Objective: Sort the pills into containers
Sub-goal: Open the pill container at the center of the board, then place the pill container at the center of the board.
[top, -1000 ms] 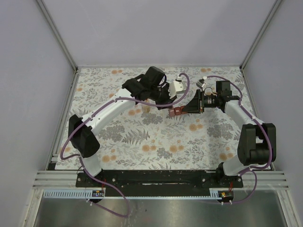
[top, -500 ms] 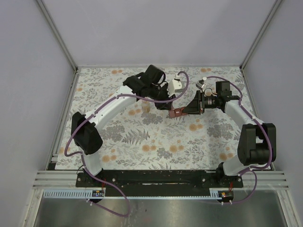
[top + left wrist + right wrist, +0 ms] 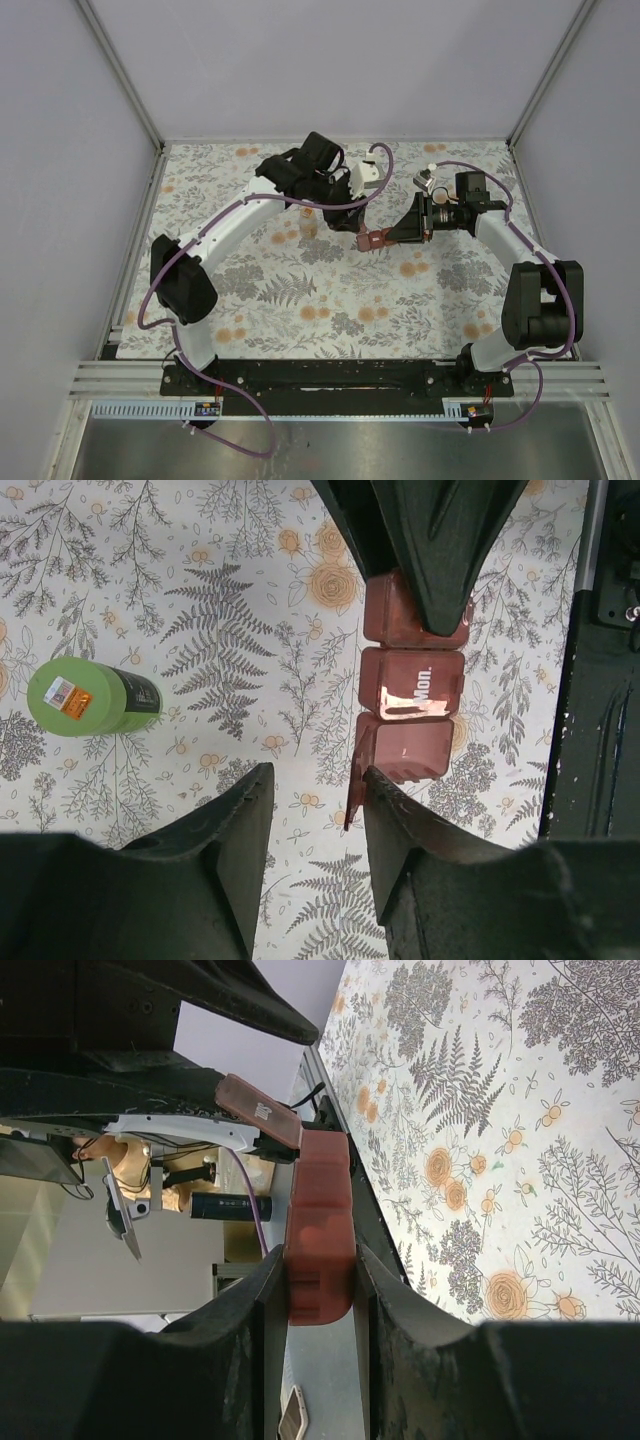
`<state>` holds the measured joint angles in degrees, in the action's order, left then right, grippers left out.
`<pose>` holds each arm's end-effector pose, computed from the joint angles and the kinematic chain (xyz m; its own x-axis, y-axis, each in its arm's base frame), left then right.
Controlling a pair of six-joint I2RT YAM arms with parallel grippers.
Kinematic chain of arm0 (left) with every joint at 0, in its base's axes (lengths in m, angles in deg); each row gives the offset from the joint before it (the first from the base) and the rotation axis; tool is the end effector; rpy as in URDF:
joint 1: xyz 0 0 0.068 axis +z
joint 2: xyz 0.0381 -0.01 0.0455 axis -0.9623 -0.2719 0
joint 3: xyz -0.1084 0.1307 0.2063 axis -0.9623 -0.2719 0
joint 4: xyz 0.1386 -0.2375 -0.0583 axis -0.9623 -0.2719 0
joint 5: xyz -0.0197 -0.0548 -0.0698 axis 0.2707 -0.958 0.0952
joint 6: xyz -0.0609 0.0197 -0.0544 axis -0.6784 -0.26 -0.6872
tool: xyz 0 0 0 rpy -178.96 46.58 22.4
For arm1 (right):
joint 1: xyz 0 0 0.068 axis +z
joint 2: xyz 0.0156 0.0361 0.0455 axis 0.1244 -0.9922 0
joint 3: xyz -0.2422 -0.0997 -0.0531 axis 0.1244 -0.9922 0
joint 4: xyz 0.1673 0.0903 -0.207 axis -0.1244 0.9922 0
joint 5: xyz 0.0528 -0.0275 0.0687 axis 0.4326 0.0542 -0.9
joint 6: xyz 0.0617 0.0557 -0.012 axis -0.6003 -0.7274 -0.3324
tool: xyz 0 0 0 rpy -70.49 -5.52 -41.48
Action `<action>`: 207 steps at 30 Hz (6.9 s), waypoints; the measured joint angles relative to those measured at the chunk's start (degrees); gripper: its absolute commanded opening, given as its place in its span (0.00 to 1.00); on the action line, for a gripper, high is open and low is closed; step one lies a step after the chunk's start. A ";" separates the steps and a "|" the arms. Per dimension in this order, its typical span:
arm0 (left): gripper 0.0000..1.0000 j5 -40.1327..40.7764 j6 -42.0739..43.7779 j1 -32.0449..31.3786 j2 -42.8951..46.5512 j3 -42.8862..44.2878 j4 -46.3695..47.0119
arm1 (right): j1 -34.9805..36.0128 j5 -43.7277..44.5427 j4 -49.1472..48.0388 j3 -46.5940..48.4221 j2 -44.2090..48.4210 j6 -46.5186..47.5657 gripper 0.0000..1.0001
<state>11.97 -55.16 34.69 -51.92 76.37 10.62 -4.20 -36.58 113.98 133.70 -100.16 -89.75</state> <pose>0.3135 -0.3124 0.3177 -0.1669 0.6124 -0.7728 0.9845 0.1467 -0.0964 0.3228 0.0884 0.2231 -0.9109 -0.0023 -0.4126 -0.4045 0.2017 0.8920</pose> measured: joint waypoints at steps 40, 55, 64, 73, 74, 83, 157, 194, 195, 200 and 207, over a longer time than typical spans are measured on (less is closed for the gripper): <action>0.98 -3.34 -1.53 1.14 2.71 -1.90 2.27 | 0.00 2.91 3.65 1.53 -1.57 2.21 0.00; 0.91 6.88 5.05 -9.29 0.79 2.75 3.65 | 0.00 3.39 -5.27 1.05 -2.64 -7.23 0.00; 0.88 13.07 7.96 -11.80 -3.98 3.61 3.43 | 0.00 3.10 -10.45 -0.94 -2.64 -11.87 0.00; 0.79 15.78 8.90 -11.69 -4.74 3.63 3.48 | 0.00 2.32 -13.07 -1.66 -2.62 -13.90 0.00; 0.78 15.87 9.01 -11.72 -4.94 3.63 3.48 | 0.00 2.32 -13.18 -1.73 -2.60 -14.05 0.00; 0.42 16.87 9.25 -11.69 -6.80 3.63 3.48 | 0.00 2.36 -13.92 -2.12 -2.40 -14.51 0.00; 0.18 15.04 3.28 -11.93 -21.53 -5.88 11.30 | -12.07 25.03 13.60 3.69 3.39 10.05 0.71; 0.57 14.05 5.18 -12.44 -21.07 -8.26 15.56 | -14.99 38.49 11.96 3.65 6.21 11.47 0.73; 0.58 14.03 5.18 -12.44 -21.07 -8.26 15.56 | -14.99 38.49 11.96 3.65 6.21 11.47 0.73; 0.70 13.99 5.11 -12.46 -20.85 -8.37 15.43 | -14.99 38.49 11.96 3.65 6.21 11.52 0.73; 0.99 14.16 4.44 -12.70 -19.10 -9.31 13.90 | -14.99 39.95 11.74 3.63 6.25 11.93 0.88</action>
<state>26.14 -50.72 22.00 -71.02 67.06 24.52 -19.20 3.38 125.72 137.33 -93.91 -77.82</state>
